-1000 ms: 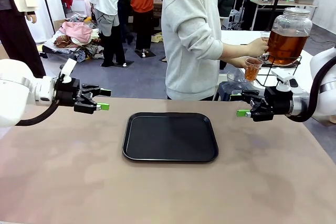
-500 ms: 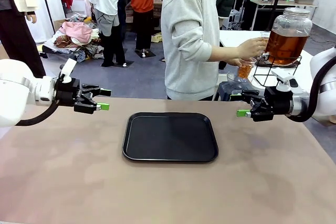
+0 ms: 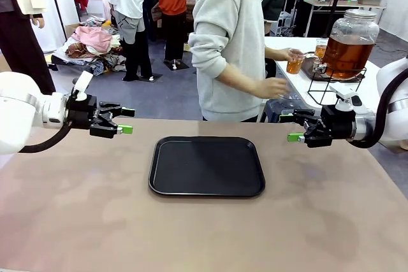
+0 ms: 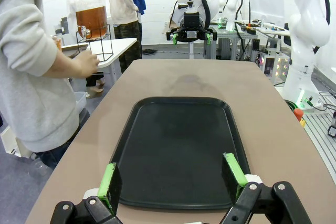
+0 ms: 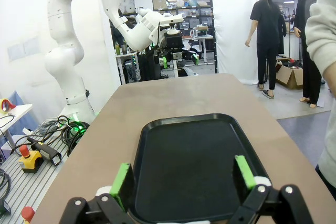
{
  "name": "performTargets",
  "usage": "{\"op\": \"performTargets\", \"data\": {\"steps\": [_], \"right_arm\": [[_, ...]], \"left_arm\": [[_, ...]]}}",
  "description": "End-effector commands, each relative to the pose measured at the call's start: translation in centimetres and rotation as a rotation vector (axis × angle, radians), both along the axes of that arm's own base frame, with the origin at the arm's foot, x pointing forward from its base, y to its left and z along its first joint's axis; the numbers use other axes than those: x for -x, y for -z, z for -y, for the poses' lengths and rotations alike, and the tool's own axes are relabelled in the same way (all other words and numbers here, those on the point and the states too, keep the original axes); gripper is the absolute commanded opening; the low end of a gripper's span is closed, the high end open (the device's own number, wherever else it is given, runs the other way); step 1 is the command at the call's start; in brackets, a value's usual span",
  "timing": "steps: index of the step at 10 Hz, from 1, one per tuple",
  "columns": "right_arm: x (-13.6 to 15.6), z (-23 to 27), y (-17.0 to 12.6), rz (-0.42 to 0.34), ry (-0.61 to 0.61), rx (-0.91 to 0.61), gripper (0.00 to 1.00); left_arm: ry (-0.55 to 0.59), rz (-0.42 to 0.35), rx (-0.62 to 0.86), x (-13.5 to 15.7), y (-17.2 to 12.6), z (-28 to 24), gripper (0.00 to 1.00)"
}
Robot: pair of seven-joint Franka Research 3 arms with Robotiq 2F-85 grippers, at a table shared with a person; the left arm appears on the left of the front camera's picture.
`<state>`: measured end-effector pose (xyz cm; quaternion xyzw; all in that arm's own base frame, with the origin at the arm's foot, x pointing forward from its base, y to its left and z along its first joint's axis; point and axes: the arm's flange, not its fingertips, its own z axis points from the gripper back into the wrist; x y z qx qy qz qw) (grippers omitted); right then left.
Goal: Pour the drink into the iced cup.
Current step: Open the gripper to release the iced cup you were holding.
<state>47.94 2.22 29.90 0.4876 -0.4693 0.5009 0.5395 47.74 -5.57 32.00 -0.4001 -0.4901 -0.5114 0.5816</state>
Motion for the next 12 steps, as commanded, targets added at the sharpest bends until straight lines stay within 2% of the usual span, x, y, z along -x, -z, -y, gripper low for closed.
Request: {"op": "performTargets", "data": {"steps": [1, 12], "right_arm": [[-0.08, -0.08, -0.30, 0.007, 0.002, 0.001, 1.00], [-0.08, -0.08, -0.30, 0.007, 0.002, 0.001, 1.00]], "left_arm": [[-0.002, -0.009, -0.001, -0.39, -0.12, 0.10, 1.00], [-0.002, -0.009, -0.001, -0.39, -0.12, 0.10, 1.00]]}}
